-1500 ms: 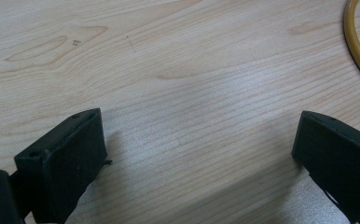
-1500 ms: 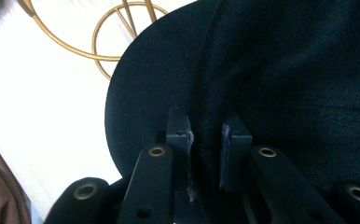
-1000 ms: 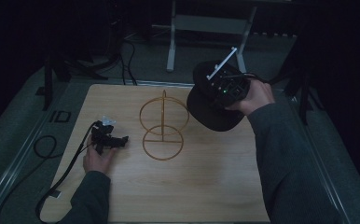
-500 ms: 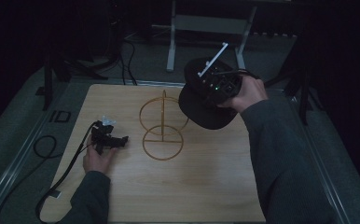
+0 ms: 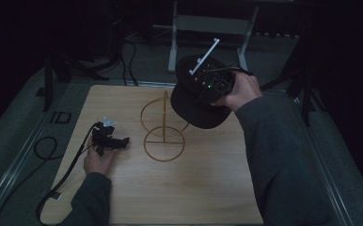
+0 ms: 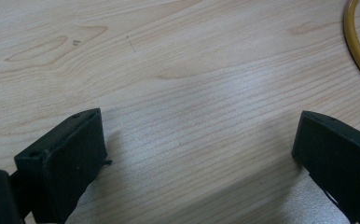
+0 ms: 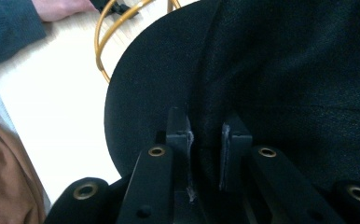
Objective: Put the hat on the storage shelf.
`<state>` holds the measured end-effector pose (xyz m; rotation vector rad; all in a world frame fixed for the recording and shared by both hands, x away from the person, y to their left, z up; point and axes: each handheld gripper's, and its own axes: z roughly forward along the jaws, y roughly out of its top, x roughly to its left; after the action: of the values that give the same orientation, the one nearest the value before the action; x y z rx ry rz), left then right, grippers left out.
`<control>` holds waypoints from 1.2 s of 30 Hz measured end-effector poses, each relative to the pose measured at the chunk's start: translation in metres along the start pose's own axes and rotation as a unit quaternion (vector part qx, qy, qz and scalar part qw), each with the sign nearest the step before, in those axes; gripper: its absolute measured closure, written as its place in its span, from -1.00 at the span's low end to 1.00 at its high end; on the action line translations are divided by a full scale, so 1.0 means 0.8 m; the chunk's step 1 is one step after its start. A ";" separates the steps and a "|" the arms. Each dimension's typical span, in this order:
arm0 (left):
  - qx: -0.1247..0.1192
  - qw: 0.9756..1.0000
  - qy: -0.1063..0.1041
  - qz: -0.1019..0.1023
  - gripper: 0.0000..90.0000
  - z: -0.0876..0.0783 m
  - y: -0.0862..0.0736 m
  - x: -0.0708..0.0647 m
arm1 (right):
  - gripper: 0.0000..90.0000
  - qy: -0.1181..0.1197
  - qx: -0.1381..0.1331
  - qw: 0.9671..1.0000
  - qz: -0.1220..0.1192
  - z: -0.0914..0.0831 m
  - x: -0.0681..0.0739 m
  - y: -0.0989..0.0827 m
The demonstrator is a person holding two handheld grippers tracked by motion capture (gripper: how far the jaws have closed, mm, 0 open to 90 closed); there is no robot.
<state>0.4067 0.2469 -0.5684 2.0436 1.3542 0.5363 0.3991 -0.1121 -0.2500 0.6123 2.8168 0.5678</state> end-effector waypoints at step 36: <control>0.001 1.000 0.000 0.000 -0.95 0.000 0.000 0.000 | 0.73 0.031 -0.002 0.999 -0.040 0.002 0.038 0.044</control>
<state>0.4066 0.2468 -0.5684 2.0437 1.3554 0.5348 0.3854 -0.0687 -0.2407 0.4868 2.8818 0.5883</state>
